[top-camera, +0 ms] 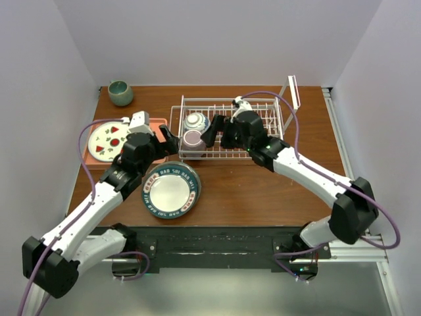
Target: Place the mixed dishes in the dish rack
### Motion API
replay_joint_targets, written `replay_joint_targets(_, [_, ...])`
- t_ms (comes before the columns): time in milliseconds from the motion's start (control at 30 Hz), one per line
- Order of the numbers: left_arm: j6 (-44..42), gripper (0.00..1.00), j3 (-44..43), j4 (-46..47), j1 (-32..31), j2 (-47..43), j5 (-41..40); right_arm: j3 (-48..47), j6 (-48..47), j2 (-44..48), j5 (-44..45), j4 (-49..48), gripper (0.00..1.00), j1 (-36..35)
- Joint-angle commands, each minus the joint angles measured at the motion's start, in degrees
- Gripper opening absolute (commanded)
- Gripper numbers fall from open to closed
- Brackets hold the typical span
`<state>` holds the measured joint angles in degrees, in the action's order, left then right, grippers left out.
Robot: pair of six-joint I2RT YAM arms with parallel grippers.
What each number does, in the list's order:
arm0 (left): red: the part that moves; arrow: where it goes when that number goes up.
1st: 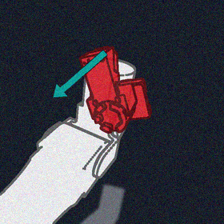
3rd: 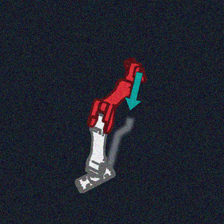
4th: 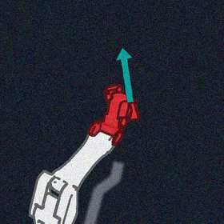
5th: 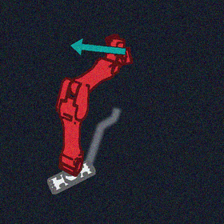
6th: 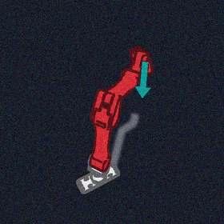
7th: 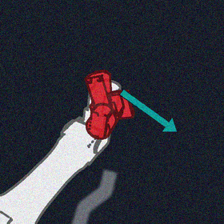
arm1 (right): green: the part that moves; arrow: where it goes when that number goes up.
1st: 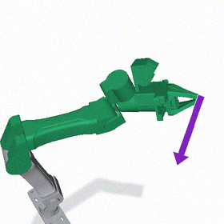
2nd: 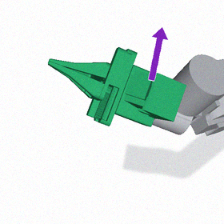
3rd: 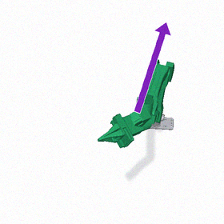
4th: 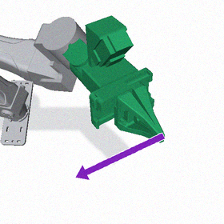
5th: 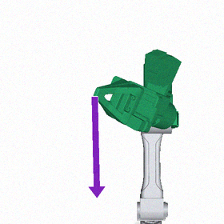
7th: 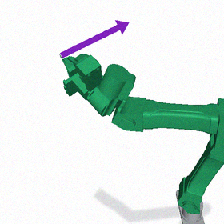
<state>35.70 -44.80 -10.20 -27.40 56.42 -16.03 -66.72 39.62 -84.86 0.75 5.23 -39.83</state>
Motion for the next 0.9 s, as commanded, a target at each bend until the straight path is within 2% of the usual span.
replay_joint_targets(0, [-3.4, 1.0, -1.4, -4.4, 0.1, -4.5, -2.9, 5.3, -8.3, 5.0, -2.7, 5.3, 0.99, -0.3])
replay_joint_targets(167, [-2.7, 1.0, 0.6, -9.5, 0.0, -9.0, -5.1, 14.0, -9.7, 11.6, -9.0, 4.5, 0.99, -1.4])
replay_joint_targets(300, [-1.0, 1.0, 4.0, -11.3, 0.0, -12.9, -5.8, 18.5, -9.5, 12.0, -8.7, 1.2, 0.98, -8.3])
replay_joint_targets(533, [1.3, 1.0, 7.0, -12.7, 0.0, -16.2, -4.9, 16.5, -5.8, -0.3, -7.9, -6.8, 0.86, -16.1])
replay_joint_targets(700, [1.4, 1.0, 7.4, -12.7, 0.0, -15.8, -3.7, 11.5, -4.6, -9.2, -2.2, -6.9, 0.83, -19.7])
replay_joint_targets(867, [1.2, 1.0, 7.6, -12.0, 0.0, -14.8, -3.5, 11.1, -2.7, -12.0, 1.7, -5.8, 0.79, -20.3])
